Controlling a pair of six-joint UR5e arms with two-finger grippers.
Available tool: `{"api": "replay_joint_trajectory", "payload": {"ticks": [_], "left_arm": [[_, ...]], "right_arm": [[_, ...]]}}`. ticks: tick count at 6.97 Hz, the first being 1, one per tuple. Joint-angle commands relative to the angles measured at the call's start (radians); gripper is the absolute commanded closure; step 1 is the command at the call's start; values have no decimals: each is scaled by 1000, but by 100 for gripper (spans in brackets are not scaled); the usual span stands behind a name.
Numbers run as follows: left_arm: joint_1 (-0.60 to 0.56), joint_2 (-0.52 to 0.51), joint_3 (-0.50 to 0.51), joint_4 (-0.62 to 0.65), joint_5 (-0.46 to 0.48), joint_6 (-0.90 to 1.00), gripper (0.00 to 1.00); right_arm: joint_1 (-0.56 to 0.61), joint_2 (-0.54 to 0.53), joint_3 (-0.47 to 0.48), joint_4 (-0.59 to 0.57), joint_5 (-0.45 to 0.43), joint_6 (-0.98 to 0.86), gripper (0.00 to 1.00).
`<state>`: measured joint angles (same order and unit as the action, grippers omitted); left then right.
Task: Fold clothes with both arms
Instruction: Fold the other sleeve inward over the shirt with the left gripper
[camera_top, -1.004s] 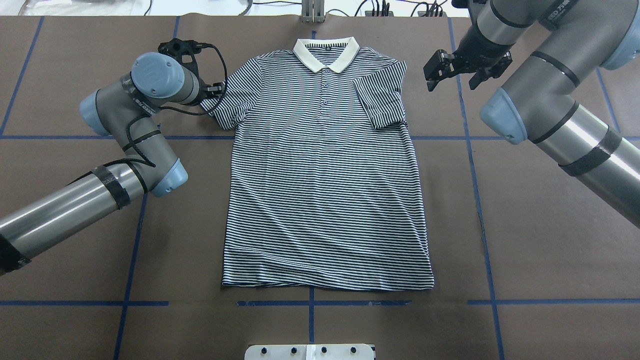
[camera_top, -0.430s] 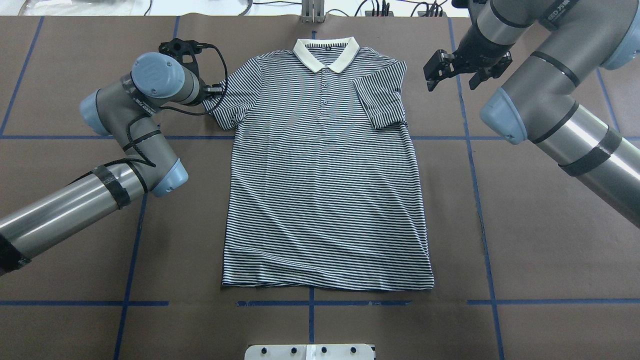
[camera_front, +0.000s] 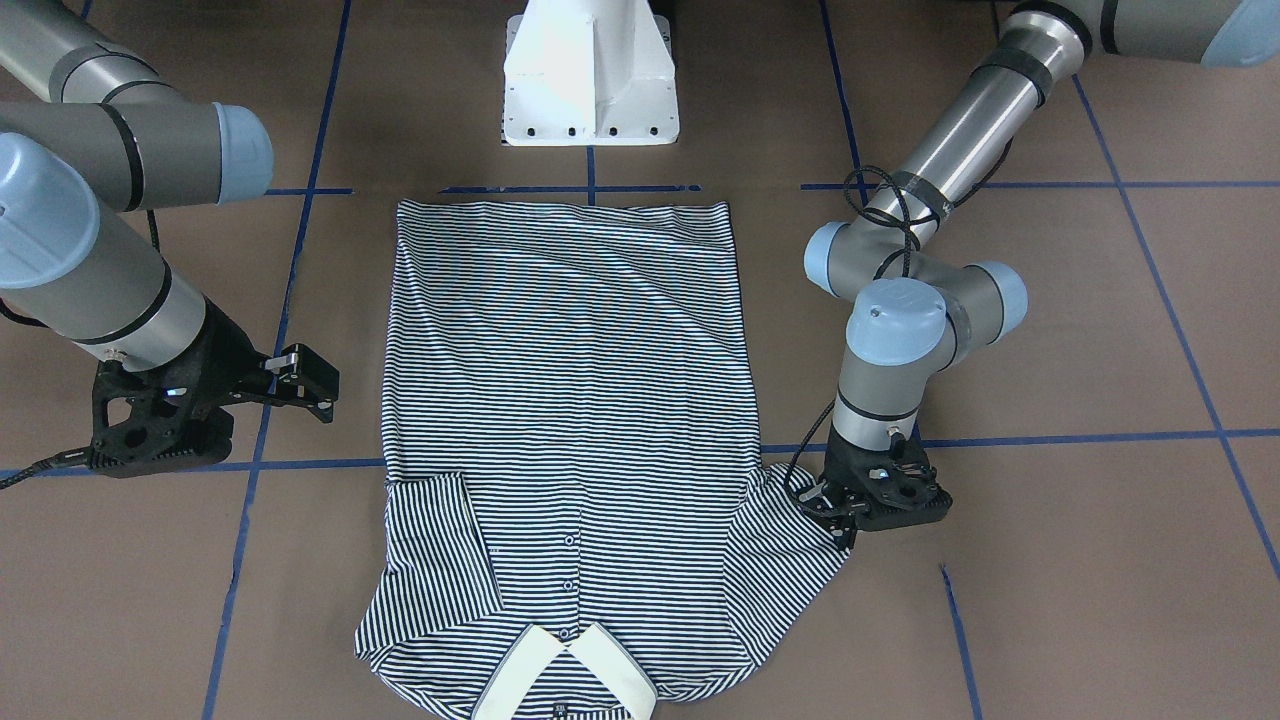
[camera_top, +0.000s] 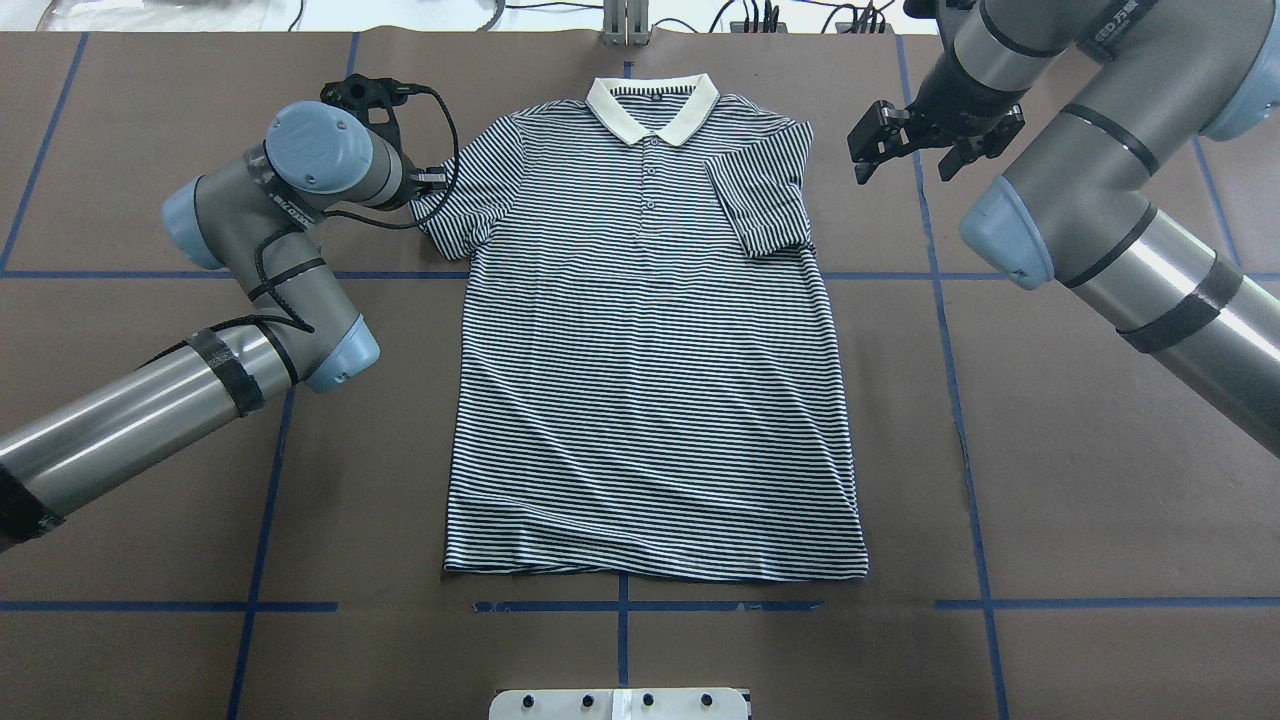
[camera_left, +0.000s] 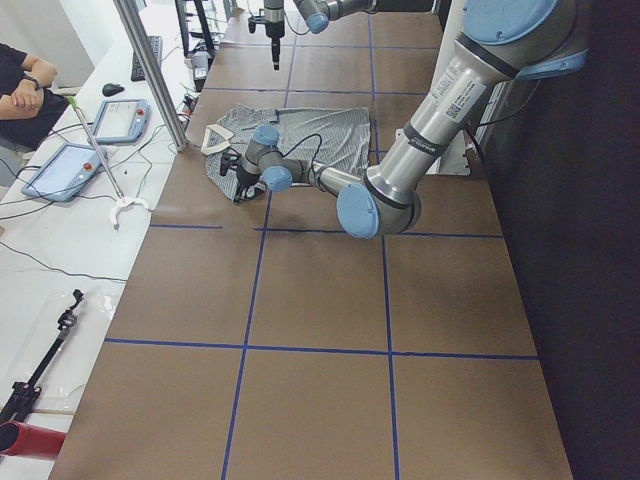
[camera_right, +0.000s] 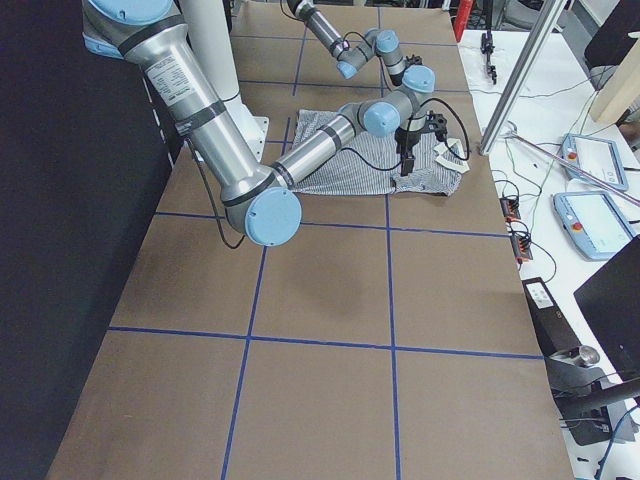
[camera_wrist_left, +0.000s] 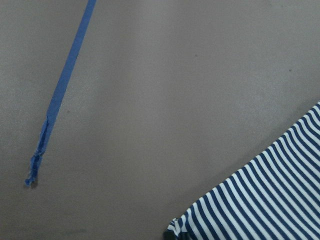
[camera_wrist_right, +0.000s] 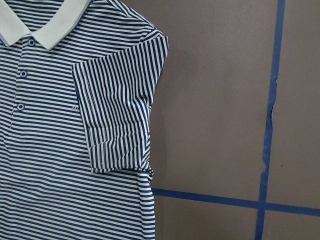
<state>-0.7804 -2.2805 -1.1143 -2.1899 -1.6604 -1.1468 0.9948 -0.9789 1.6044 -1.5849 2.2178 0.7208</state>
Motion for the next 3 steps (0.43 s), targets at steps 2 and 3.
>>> {"api": "replay_joint_trajectory", "payload": {"ticks": [2,3], "left_arm": [[-5,-100,-147,252,-9,-13,100],[-2,-108,-145,248,-7,-54,100]], "right_arm": [[1,-7,-1,0,0,-4,0],[1,-7,-1,0,0,-6,0]]}}
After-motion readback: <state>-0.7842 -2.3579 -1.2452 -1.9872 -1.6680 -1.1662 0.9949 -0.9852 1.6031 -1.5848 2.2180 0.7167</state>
